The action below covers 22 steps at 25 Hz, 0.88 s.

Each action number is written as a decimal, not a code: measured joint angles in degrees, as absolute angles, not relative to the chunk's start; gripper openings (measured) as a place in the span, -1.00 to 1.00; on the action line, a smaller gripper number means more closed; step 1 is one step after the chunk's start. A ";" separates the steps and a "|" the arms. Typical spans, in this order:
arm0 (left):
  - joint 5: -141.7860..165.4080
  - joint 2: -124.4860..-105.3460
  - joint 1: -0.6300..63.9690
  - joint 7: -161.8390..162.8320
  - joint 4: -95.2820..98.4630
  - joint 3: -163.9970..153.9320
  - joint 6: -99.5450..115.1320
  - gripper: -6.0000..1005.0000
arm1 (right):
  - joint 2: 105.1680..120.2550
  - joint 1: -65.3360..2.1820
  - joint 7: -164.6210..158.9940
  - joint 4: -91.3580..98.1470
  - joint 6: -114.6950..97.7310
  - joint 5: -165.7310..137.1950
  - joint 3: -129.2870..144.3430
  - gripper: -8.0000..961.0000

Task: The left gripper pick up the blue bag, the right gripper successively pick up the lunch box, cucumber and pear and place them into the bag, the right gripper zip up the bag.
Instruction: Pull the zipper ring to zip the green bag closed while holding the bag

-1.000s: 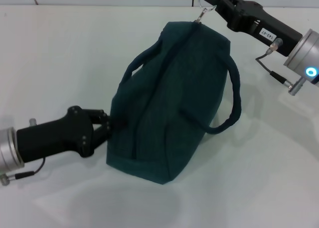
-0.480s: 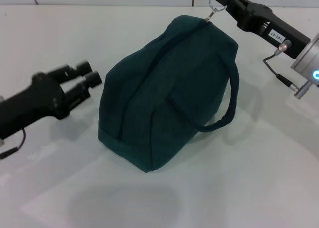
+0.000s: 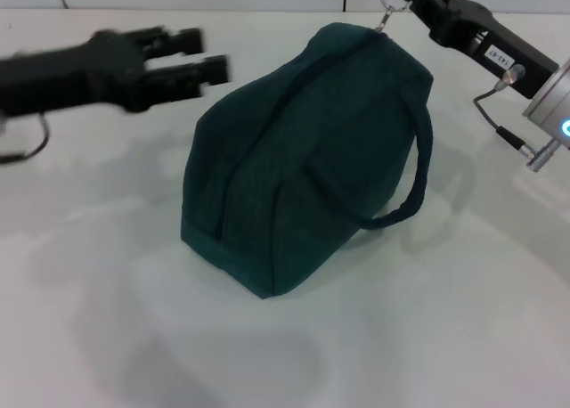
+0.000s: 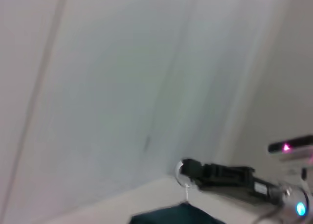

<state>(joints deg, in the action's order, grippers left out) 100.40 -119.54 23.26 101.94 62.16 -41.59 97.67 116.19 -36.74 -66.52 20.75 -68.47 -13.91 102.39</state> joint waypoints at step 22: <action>118.39 -119.66 29.21 133.41 86.78 -71.90 83.25 0.33 | 116.19 -36.65 -66.05 19.88 -68.41 -13.21 102.39 -0.85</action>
